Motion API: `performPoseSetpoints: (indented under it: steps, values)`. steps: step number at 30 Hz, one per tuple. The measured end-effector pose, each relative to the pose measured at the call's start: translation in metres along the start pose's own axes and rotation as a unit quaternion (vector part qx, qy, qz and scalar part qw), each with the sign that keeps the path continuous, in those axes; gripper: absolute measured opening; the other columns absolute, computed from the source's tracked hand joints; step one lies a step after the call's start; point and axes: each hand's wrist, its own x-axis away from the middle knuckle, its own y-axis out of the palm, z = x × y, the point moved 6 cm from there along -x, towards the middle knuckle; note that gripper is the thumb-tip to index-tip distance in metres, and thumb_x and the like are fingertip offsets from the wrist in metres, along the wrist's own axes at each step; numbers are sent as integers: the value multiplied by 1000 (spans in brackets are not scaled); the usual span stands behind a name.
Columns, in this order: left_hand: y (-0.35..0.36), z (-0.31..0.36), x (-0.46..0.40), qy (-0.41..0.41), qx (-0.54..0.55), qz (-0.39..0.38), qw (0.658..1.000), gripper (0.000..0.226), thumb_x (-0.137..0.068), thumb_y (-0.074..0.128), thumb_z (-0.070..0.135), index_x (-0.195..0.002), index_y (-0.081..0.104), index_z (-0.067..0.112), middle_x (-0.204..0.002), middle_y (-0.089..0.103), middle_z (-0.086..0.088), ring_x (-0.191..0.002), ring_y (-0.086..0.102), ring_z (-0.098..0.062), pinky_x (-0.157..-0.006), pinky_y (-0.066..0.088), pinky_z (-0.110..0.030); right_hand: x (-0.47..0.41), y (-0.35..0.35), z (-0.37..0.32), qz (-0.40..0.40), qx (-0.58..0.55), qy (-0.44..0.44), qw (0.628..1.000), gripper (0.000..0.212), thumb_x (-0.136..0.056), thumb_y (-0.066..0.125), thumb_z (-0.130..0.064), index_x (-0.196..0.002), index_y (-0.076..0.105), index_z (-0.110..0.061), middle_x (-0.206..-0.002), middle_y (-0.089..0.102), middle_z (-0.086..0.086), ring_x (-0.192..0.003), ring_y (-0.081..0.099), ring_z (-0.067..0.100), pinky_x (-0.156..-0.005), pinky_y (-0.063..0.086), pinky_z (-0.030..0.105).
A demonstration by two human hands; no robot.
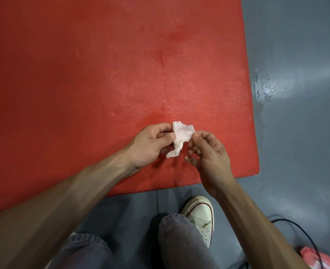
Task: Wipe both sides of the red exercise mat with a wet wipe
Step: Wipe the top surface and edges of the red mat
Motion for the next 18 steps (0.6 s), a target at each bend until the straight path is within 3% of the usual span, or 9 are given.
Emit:
performPoseSetpoints:
  steps: [3,7,9,11,15,18]
  values:
    - [3,0,2,3,0,-2,1000,19,-101,60,7,-117,66,0,-99,72,-7,-89,68,-14,-81,58,-28,3,3,5,-30,1,21,999,22,-101,57,-26,-112,60,-8,-84,63,5,-71,57,14,-71,51,34]
    - [-2,1,0,31,-51,26,998,19,-92,71,1,-110,69,7,-98,74,-4,-89,71,-14,-83,58,-25,5,10,8,-71,-28,63,995,47,-101,54,-35,-123,59,7,-98,70,20,-79,67,24,-77,59,41]
    - [-2,1,0,34,-49,27,998,19,-92,70,-2,-108,70,8,-96,75,-3,-87,73,-15,-80,58,-25,5,10,7,-70,-15,58,996,38,-101,57,-28,-118,64,5,-101,71,24,-81,70,29,-78,61,42]
    - [-4,3,0,32,-45,41,998,17,-93,68,-3,-101,70,12,-89,75,-1,-80,73,-14,-73,57,-24,2,4,6,-28,0,30,999,25,-99,62,-22,-104,66,2,-88,72,16,-78,70,28,-70,59,31]
    - [-12,4,0,25,-63,117,991,22,-94,70,1,-82,67,20,-68,69,0,-58,62,-11,-59,52,-28,2,2,2,8,-18,-4,1000,18,-94,67,-23,-89,60,-7,-89,69,15,-84,67,23,-75,56,32]
    - [-21,0,1,1,11,170,985,19,-97,63,-4,-85,60,11,-69,63,-6,-53,64,-10,-52,57,-28,0,0,-6,11,-81,-27,996,21,-89,68,-22,-85,51,-11,-70,58,7,-66,59,19,-65,52,35]
